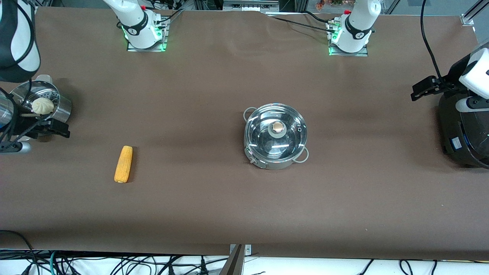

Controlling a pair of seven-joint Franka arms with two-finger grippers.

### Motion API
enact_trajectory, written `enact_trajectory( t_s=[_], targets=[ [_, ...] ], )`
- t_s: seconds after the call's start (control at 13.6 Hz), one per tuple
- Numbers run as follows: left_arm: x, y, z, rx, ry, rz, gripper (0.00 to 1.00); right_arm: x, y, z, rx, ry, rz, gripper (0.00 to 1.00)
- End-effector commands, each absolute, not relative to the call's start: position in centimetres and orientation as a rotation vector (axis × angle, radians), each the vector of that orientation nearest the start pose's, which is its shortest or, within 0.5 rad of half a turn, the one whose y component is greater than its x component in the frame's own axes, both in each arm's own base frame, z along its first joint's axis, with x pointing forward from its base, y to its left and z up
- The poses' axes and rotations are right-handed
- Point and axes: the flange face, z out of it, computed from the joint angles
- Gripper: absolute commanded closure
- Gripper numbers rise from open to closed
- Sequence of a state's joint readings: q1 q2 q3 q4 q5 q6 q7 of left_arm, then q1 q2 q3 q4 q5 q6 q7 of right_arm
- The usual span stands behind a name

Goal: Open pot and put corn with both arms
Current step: 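Reach the right gripper to the corn while the left gripper reaches the lid knob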

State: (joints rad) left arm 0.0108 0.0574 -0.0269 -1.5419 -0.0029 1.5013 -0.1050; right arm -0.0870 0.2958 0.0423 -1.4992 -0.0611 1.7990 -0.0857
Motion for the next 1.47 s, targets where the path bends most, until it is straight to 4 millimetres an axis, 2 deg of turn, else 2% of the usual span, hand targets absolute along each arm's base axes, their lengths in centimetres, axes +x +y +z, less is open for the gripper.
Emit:
enact_trajectory(
  t_s=[0.0,0.07,0.15,0.37,0.51,0.66,0.81,1.1,1.4],
  targets=[
    [58.4,-1.6,59.1,-3.114,-0.082,0.168,0.0,65.4,-3.8,48.0,-3.181,-0.035,-0.017,0.0],
    [59.0,-1.6,57.5,-3.118,-0.082,0.212,0.0,65.7,-3.8,46.3,-3.176,-0.018,0.004,0.0],
    [58.6,-1.9,57.9,-3.119,-0.075,0.21,0.0,65.8,-3.7,45.1,-3.172,-0.016,-0.006,0.0],
    [58.5,-4.8,57.7,-3.118,-0.029,0.211,0.0,65.9,-2.1,42.1,-3.165,-0.052,-0.041,0.0],
    [58.4,-9.5,56.8,-3.107,-0.031,0.225,0.0,66.0,-1.5,38.6,-3.158,-0.063,-0.049,0.0],
    [57.9,-14.6,56.0,-3.125,-0.142,0.228,0.0,65.2,-1.1,35.4,-3.155,-0.075,-0.08,0.0],
    [57.3,-19.3,54.7,-3.137,-0.216,0.226,0.0,64.4,-1.1,33.6,-3.154,-0.077,-0.059,0.0],
    [56.8,-27.5,50.7,-3.155,-0.217,0.225,0.0,62.9,-0.9,29.8,-3.151,-0.036,-0.076,0.0],
    [56.3,-33.6,45.6,-3.161,-0.12,0.253,0.0,62.8,-0.7,26.2,-3.144,-0.021,-0.093,0.0]
  ],
)
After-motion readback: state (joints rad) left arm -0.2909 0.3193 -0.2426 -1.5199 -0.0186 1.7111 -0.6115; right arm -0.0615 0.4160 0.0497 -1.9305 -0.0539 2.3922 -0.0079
